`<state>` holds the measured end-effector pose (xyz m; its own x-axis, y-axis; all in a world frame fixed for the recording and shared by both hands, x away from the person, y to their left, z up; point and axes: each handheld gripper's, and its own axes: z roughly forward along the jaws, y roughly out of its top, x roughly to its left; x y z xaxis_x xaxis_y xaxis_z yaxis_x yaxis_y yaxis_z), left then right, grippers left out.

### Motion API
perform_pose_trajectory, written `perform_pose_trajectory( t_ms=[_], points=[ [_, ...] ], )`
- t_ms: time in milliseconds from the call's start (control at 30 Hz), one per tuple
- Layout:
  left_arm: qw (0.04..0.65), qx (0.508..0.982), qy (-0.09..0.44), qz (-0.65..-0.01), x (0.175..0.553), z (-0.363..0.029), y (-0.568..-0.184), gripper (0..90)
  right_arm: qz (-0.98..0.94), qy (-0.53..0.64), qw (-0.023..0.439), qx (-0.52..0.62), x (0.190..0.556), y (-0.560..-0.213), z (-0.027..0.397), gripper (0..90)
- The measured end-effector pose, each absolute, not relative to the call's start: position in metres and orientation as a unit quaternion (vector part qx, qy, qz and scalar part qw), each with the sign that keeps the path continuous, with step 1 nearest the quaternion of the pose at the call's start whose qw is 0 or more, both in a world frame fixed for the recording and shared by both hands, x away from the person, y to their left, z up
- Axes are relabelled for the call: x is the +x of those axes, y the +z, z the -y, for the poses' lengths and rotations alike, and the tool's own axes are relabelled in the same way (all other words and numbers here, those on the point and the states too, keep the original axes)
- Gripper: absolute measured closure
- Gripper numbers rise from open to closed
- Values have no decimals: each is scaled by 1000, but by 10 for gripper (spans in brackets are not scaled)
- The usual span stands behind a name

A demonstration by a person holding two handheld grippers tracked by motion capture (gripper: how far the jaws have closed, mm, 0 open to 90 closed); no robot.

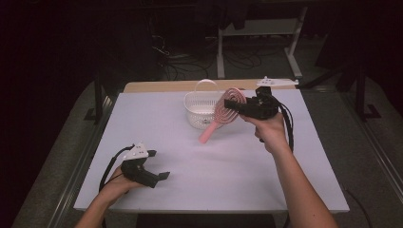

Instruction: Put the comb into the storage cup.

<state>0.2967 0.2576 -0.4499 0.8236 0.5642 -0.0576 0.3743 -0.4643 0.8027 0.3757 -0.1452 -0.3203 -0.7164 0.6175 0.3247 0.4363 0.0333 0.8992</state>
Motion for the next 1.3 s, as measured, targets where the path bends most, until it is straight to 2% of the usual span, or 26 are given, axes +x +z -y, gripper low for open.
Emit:
perform_pose_trajectory(
  t_ms=[967,1300],
  points=[
    [439,847,101,-283,299,-259,-451,0,-678,618,97,385,402,-275,152,630],
    [439,847,104,-281,299,-259,-451,0,-663,621,113,402,419,-271,155,630]
  ],
)
